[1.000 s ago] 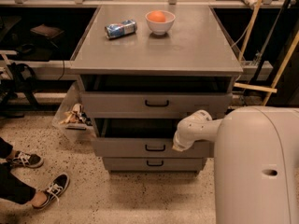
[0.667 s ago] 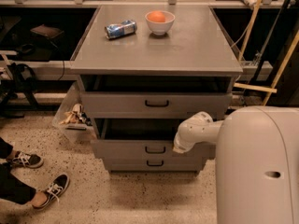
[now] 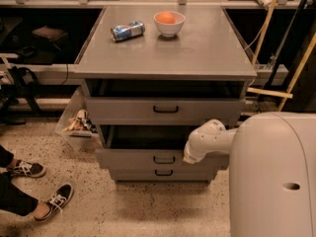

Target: Open middle drawer

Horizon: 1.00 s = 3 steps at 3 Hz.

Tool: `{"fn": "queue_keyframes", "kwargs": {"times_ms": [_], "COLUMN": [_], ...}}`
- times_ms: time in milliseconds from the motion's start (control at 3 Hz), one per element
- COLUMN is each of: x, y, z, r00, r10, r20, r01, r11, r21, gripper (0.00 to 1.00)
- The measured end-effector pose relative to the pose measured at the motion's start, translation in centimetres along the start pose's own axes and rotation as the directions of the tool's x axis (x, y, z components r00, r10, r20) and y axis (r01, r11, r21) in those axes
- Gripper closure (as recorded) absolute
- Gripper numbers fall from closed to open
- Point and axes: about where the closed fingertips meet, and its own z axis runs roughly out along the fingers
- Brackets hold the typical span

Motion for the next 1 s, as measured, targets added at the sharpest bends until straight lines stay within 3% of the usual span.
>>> {"fn": "queue_keyframes", "kwargs": {"times_ms": [1000], "x": [0.23], "y": [0.85], "z": [-0.31], "r00": [1.0], "r10": [0.001], "r20": [-0.008], "r01": [-0.002], "r11": [0.9999], "r21": [-0.011], "gripper": [1.0]}}
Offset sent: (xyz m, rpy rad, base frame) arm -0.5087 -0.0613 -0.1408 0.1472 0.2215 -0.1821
